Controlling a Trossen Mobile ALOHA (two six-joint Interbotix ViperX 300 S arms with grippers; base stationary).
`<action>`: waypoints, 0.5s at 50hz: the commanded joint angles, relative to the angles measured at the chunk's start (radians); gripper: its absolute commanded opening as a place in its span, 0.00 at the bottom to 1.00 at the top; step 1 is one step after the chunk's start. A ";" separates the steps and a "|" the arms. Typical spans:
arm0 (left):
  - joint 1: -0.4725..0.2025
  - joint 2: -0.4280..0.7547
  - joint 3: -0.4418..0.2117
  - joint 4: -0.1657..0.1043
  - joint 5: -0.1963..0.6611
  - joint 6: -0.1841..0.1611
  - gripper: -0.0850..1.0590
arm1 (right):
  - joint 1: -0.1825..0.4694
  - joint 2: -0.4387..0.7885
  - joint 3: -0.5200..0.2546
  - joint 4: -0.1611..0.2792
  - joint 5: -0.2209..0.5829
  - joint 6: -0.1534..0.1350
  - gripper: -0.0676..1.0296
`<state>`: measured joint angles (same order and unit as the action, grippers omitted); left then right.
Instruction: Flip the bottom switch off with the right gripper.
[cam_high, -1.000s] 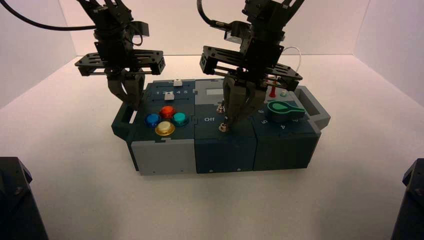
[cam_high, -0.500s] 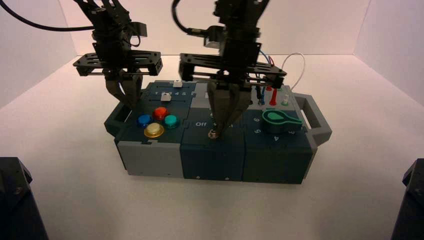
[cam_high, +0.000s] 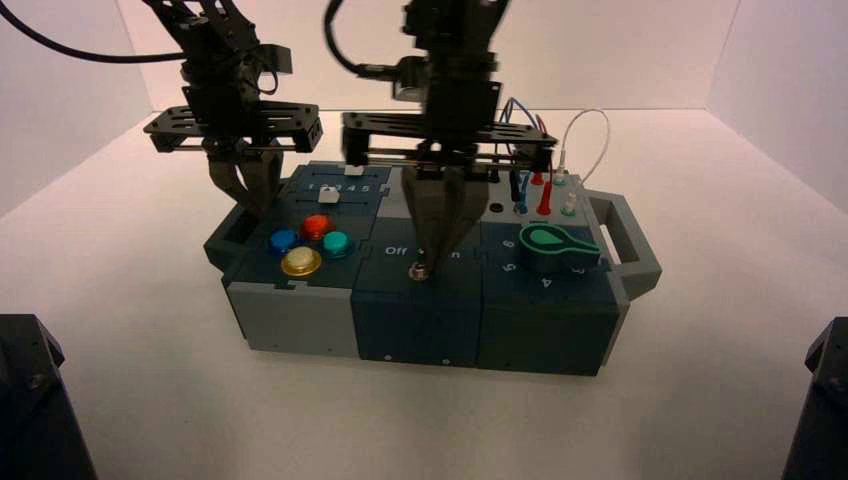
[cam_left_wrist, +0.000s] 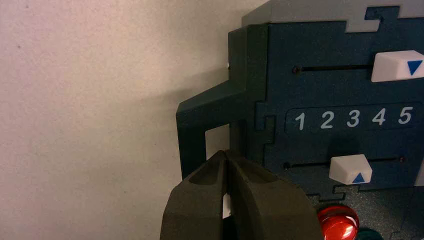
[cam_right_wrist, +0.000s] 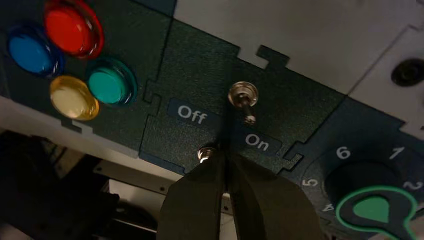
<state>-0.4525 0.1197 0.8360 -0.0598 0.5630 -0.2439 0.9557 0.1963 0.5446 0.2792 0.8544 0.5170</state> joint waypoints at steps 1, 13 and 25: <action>-0.026 0.028 0.032 -0.009 -0.017 -0.005 0.05 | 0.121 0.023 -0.100 0.015 0.005 0.031 0.04; -0.026 0.020 0.038 -0.008 -0.031 -0.003 0.05 | 0.169 0.086 -0.187 -0.040 0.080 0.080 0.04; -0.026 0.015 0.044 -0.009 -0.037 -0.003 0.05 | 0.192 0.094 -0.262 -0.078 0.144 0.120 0.04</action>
<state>-0.4495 0.1120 0.8498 -0.0537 0.5400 -0.2378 1.0293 0.3007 0.3774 0.1764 1.0308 0.6105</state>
